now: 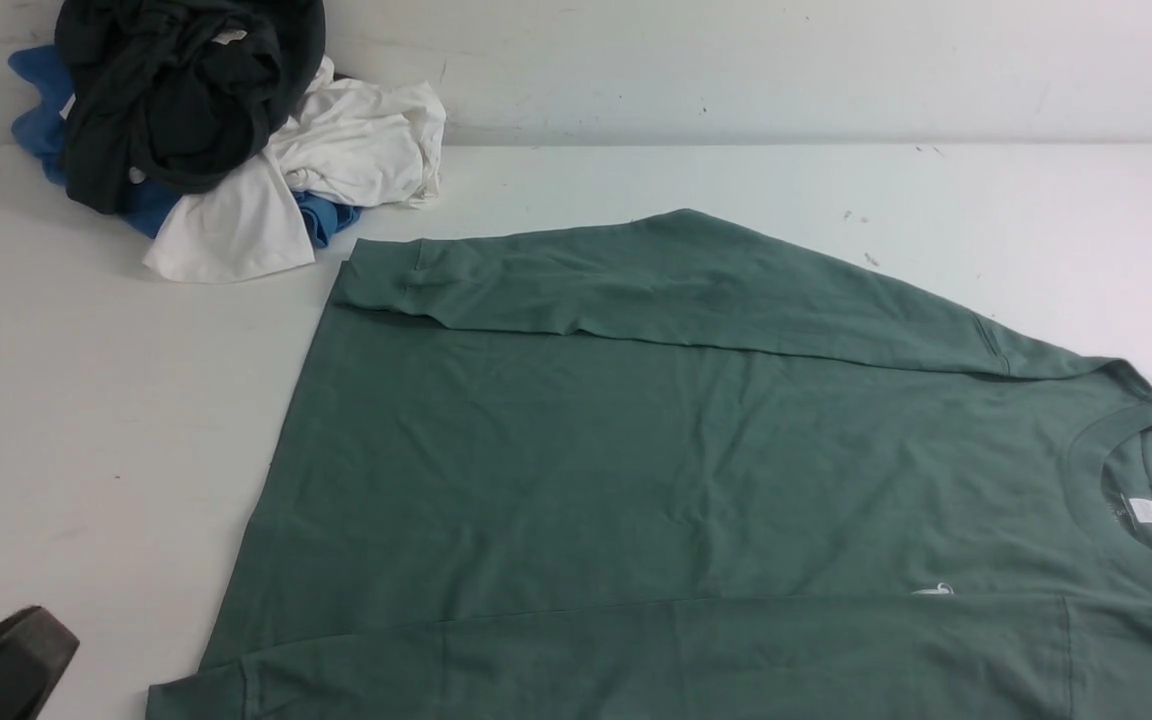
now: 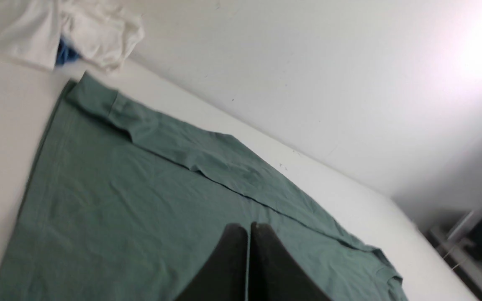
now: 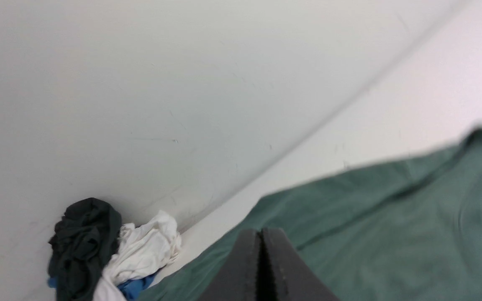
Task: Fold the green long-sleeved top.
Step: Use the left arm to clamp the cuff closest to it
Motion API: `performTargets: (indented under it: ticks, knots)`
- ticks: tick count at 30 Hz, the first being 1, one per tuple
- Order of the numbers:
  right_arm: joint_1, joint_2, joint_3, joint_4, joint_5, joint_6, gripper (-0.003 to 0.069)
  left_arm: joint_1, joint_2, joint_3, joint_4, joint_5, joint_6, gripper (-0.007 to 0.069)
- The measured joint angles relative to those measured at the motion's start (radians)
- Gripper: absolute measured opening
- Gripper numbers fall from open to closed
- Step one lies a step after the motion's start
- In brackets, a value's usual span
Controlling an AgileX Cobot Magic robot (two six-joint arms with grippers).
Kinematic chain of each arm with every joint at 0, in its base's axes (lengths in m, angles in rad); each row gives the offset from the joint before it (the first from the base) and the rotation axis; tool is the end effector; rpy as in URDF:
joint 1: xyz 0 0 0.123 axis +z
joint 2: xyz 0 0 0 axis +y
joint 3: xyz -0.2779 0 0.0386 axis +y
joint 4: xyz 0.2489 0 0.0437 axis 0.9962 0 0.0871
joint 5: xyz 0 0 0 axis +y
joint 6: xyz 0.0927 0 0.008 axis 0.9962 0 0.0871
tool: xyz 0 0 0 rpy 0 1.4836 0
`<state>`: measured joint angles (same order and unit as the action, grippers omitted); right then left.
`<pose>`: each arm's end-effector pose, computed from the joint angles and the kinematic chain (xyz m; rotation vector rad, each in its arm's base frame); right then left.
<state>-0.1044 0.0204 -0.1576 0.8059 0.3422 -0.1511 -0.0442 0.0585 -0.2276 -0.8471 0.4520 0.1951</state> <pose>0.0558 0.0169 0.2429 0.3922 1.5718 0.5977 0.0492 -0.0327 0.2579 -0.2001 1.6656 -0.7604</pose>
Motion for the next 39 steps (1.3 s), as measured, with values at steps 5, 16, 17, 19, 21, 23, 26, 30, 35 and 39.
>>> performTargets:
  ticks: [5, 16, 17, 19, 21, 23, 26, 30, 35, 39]
  knots:
    - [0.000, 0.241, -0.235, -0.146, 0.032, -0.230, -0.0015, 0.000, 0.306, -0.225, 0.231, 0.244, 0.068, -0.0005]
    - [0.234, 0.795, -0.632, -0.329, 0.618, -0.316, -0.0015, -0.125, 0.871, -0.593, 0.776, 0.708, 0.024, 0.0008]
    - [0.261, 0.821, -0.637, -0.338, 0.661, -0.316, -0.0015, -0.141, 0.899, -0.584, 0.777, 0.701, 0.017, 0.0021]
    - [0.327, 0.872, -0.644, -0.361, 0.808, -0.316, -0.0015, -0.162, 0.985, -0.548, 0.776, 0.676, -0.013, 0.0064]
    - [0.372, 0.885, -0.644, -0.379, 0.871, -0.316, -0.0015, -0.164, 1.050, -0.515, 0.777, 0.645, -0.046, 0.0113]
    - [0.403, 0.886, -0.644, -0.384, 0.891, -0.317, -0.0015, -0.161, 1.100, -0.498, 0.780, 0.617, -0.067, 0.0167]
    - [0.434, 0.882, -0.645, -0.385, 0.899, -0.323, -0.0015, -0.124, 1.211, -0.485, 0.776, 0.547, -0.107, 0.0279]
    - [0.440, 0.882, -0.646, -0.386, 0.886, -0.335, -0.0015, -0.045, 1.303, -0.485, 0.760, 0.454, -0.118, 0.0377]
    - [0.440, 0.882, -0.646, -0.386, 0.844, -0.338, -0.0015, 0.018, 1.402, -0.485, 0.751, 0.358, -0.118, 0.0403]
    - [0.440, 0.881, -0.646, -0.386, 0.827, -0.338, -0.0015, 0.020, 1.463, -0.485, 0.729, 0.329, -0.118, 0.0403]
